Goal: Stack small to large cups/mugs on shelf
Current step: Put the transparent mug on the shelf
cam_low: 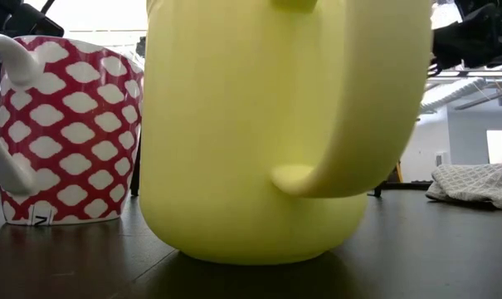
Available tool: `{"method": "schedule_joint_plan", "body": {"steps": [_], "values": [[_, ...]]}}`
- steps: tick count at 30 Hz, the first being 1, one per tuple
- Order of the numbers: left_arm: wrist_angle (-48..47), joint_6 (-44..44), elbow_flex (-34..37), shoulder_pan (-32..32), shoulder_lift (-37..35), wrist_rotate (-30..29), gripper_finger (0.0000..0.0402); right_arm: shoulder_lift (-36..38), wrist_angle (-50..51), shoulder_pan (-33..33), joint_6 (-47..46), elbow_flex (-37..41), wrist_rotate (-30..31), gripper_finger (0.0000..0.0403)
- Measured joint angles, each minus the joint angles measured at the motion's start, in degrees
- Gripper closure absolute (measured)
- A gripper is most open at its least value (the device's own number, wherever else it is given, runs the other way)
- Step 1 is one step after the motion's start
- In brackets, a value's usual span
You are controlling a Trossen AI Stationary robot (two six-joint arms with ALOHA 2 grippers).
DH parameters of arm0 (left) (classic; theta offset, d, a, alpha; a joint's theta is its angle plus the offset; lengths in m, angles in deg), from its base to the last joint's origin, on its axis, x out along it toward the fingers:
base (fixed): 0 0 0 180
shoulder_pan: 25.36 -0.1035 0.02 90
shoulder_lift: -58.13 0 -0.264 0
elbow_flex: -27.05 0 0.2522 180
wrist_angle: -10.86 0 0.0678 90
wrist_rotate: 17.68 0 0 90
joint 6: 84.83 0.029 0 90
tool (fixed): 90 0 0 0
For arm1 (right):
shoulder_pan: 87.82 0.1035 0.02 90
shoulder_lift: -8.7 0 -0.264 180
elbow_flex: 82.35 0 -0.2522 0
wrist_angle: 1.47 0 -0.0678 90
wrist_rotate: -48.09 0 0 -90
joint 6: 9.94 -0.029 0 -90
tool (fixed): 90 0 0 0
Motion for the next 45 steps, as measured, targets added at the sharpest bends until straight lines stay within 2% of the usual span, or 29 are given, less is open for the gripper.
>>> {"method": "schedule_joint_plan", "body": {"steps": [6,13,27,45], "values": [[-0.01,-0.04,0.0,0.0,0.01,0.0,0.0398,0.0,0.05,0.63,-0.44,1.19,0.51,0.0403],[0.01,-0.18,0.0,0.0,0.01,0.0,0.0398,0.0,-1.65,0.65,-1.53,3.42,6.5,0.0403],[0.0,-0.24,0.0,0.0,0.0,0.0,0.0398,0.13,-8.84,0.65,-0.84,9.14,6.01,0.0403],[0.74,-2.19,0.0,0.0,0.01,0.02,0.0398,0.27,-8.78,0.65,-2.21,9.43,5.95,0.0403]]}}
